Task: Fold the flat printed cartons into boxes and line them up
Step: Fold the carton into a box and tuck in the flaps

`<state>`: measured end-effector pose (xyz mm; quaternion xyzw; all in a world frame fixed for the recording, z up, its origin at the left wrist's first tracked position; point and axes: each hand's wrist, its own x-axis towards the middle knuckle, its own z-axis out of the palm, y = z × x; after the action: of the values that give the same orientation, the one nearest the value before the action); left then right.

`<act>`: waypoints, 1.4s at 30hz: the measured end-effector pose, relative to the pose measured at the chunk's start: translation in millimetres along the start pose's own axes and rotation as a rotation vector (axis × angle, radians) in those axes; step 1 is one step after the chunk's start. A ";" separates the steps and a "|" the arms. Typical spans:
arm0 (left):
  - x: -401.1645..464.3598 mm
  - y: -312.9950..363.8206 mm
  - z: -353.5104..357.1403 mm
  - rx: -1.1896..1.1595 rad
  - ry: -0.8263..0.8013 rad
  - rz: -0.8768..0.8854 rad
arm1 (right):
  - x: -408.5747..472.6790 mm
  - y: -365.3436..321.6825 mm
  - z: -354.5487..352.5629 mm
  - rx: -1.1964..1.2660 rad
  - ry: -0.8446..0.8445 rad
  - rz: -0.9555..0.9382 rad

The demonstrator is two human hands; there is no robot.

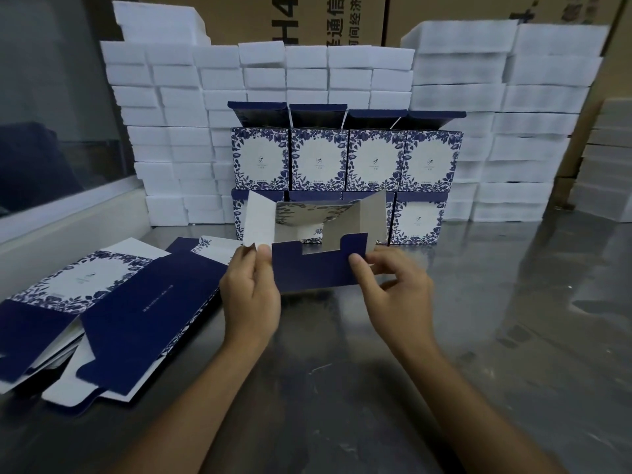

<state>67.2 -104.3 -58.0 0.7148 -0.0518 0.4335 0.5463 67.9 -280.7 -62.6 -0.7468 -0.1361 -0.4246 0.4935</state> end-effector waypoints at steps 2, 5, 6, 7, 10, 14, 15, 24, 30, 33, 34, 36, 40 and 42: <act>-1.4 0.2 0.3 0.051 0.028 0.033 | -1.3 -0.4 1.9 -0.021 0.023 -0.006; -2.3 0.9 0.7 0.103 0.032 0.109 | -2.8 -0.5 2.7 -0.013 0.078 0.022; -2.6 1.3 1.2 0.129 0.017 0.141 | -2.8 -0.2 2.2 -0.009 0.092 0.039; -3.0 1.2 1.7 0.155 0.001 0.168 | -2.2 0.4 1.4 -0.005 0.103 0.059; -3.8 -1.5 3.8 0.213 -0.063 0.166 | -0.9 1.8 -0.5 0.016 0.116 0.110; -5.4 -6.2 2.6 0.277 -0.153 0.109 | -1.2 2.4 0.1 0.038 0.094 0.137; -5.0 -7.0 1.8 0.281 -0.159 0.101 | -1.5 2.6 0.5 0.034 0.081 0.127; -4.8 -4.5 6.1 0.278 -0.150 0.070 | -4.3 0.0 4.1 0.060 0.090 0.124; -5.3 -1.8 11.2 0.144 -0.184 -0.078 | -8.4 4.1 8.3 0.027 0.056 0.379; -11.3 4.7 15.1 0.019 -0.227 -0.175 | -8.6 2.6 10.7 0.186 -0.093 0.440; -13.1 7.0 16.2 -0.002 -0.239 -0.187 | -10.4 0.8 12.6 0.221 -0.176 0.439; -14.7 9.2 17.0 -0.008 -0.253 -0.208 | -15.9 -2.5 16.7 0.177 -0.329 0.400; -14.7 9.1 16.0 -0.015 -0.258 -0.279 | -22.5 -4.9 20.9 0.122 -0.438 0.334; -15.2 8.2 17.3 -0.090 -0.281 -0.348 | -21.6 -2.8 21.1 0.138 -0.427 0.352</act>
<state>63.0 -127.9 -62.7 0.7411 -0.0226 0.2264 0.6317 63.7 -256.7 -80.6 -0.7961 -0.1337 -0.1551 0.5695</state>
